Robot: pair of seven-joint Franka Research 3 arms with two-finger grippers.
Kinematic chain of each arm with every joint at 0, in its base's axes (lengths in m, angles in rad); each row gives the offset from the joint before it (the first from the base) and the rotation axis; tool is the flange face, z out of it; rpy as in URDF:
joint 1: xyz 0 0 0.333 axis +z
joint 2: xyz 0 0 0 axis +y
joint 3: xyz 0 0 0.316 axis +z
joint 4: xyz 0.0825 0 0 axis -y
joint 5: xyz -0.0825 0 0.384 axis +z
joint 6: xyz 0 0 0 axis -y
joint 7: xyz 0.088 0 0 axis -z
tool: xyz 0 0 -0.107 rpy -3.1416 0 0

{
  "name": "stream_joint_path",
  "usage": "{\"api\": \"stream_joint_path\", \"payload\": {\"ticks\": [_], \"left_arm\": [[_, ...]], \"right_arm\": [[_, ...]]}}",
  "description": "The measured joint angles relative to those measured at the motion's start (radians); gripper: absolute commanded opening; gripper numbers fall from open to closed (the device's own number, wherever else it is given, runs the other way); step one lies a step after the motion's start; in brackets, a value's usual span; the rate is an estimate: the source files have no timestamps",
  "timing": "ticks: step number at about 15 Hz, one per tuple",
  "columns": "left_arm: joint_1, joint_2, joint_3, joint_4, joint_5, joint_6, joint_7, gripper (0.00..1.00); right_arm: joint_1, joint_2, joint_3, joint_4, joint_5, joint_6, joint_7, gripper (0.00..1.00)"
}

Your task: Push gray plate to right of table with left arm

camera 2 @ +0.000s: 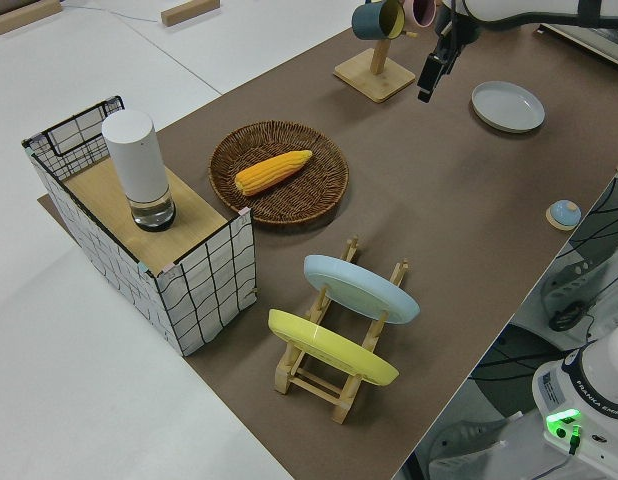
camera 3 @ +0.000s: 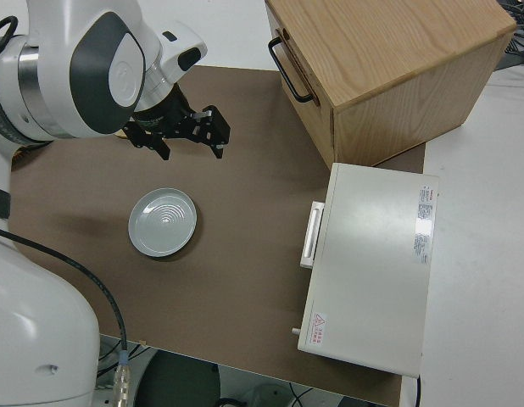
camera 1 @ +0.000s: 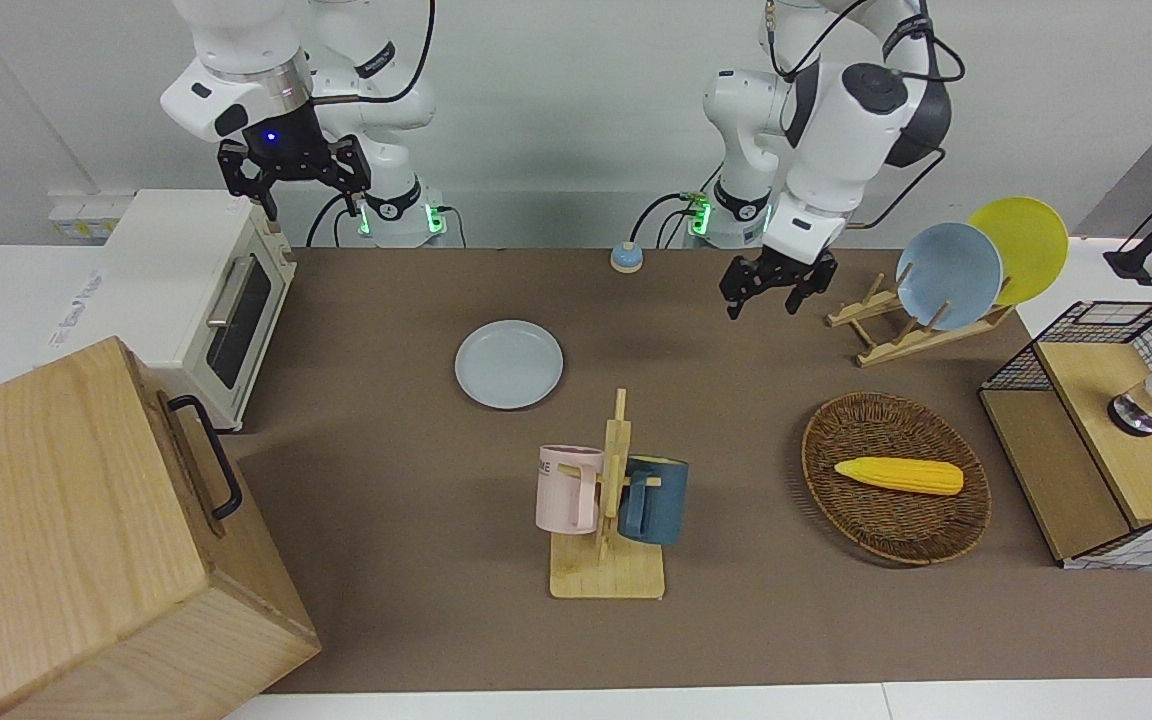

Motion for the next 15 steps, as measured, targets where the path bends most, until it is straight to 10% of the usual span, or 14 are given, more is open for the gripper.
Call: {"api": "stream_joint_path", "payload": {"ticks": [8,15], "left_arm": [[0.013,-0.006,0.111,0.252,0.011,-0.330,0.059,0.99],[0.014,-0.005,0.116,0.282,0.024,-0.358,0.059,0.99]], "right_arm": [[0.000,0.000,0.000,0.000,0.000,0.000,0.000,0.996],[0.000,0.000,0.000,0.000,0.000,0.000,0.000,0.996]]}}
